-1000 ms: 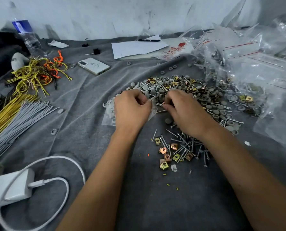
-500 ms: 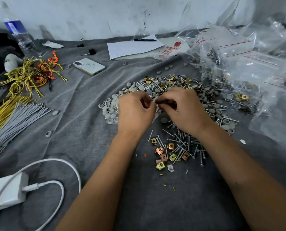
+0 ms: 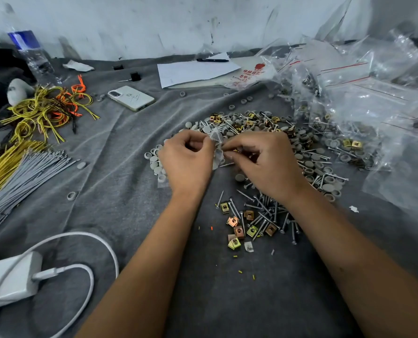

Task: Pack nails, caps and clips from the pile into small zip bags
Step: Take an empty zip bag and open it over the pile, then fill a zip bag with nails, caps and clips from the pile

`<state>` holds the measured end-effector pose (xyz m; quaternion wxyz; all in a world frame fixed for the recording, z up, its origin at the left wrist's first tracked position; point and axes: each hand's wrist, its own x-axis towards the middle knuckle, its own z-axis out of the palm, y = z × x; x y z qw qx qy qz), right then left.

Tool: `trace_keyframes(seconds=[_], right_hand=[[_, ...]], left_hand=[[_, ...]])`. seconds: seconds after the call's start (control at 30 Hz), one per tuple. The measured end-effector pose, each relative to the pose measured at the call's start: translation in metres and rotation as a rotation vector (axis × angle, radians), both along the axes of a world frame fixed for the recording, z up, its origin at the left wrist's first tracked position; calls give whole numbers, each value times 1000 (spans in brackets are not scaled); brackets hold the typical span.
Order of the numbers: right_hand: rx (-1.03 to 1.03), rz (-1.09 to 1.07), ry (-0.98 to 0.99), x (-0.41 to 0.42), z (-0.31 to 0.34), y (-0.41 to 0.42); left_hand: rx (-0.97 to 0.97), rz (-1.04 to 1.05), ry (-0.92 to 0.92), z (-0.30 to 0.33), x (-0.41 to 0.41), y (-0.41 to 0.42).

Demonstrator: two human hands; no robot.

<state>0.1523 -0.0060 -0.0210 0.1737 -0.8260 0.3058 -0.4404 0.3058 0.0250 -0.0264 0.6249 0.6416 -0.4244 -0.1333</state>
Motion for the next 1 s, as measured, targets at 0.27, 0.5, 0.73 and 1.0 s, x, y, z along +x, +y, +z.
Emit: trace_keyframes(seconds=[0.27, 0.5, 0.73, 1.0], right_hand=[[211, 199, 591, -3, 2, -1], [267, 186, 377, -5, 7, 1], [92, -88, 53, -12, 7, -7], [-39, -81, 62, -5, 2, -5]], left_hand=[[-59, 46, -3, -7, 1, -7], [-43, 9, 0, -12, 1, -12], [-47, -69, -11, -14, 1, -13], [-60, -159, -76, -14, -5, -11]])
